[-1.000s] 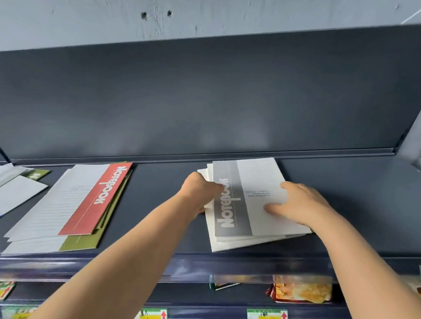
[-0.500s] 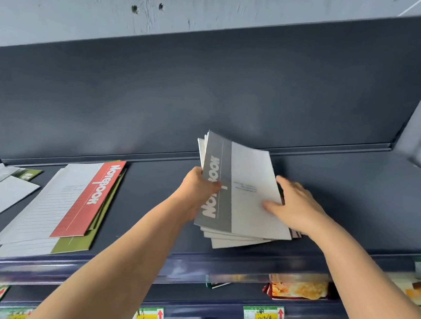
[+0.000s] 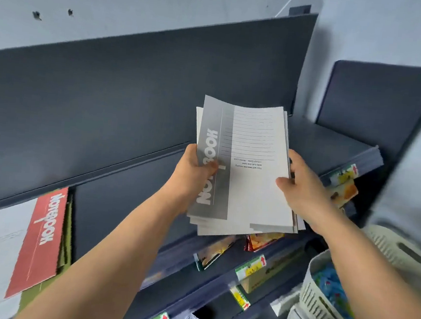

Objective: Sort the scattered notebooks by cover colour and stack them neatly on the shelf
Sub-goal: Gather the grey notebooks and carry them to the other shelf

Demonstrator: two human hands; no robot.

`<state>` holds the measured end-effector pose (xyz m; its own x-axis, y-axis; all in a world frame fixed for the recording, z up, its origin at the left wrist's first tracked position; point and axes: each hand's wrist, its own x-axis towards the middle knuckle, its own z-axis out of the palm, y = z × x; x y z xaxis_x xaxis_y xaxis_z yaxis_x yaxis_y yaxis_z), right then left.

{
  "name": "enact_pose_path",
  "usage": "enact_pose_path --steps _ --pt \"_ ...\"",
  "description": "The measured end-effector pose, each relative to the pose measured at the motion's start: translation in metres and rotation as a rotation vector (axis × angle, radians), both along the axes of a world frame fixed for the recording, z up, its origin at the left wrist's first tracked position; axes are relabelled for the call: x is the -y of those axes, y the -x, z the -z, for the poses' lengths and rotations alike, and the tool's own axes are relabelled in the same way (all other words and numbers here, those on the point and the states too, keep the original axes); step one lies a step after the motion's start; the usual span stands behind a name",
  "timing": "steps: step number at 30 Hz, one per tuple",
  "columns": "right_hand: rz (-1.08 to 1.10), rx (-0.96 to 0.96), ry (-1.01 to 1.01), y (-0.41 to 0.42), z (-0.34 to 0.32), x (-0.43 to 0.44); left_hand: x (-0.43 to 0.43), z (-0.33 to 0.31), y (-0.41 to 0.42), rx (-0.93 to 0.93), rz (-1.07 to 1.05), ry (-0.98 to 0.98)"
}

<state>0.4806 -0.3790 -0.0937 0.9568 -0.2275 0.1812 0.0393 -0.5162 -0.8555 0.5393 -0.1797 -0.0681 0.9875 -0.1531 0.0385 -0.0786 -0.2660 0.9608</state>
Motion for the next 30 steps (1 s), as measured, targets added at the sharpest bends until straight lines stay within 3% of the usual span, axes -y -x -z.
enact_pose_path --steps 5,12,19,26,30 --pt "0.360 -0.044 0.059 0.101 0.020 0.005 0.030 0.017 0.042 0.032 0.291 -0.110" --pt "0.775 -0.142 -0.021 0.283 0.020 -0.013 0.081 0.048 0.156 -0.071 0.711 -0.049" --pt "1.161 -0.263 0.091 0.405 0.001 -0.010 0.138 0.038 0.259 -0.040 1.020 -0.048" --pt "1.349 -0.301 0.138 0.514 -0.004 -0.011 0.181 0.026 0.357 0.004 1.349 -0.074" --pt "1.436 -0.345 0.121 0.585 0.004 0.004 0.212 0.032 0.425 -0.043 1.426 -0.108"
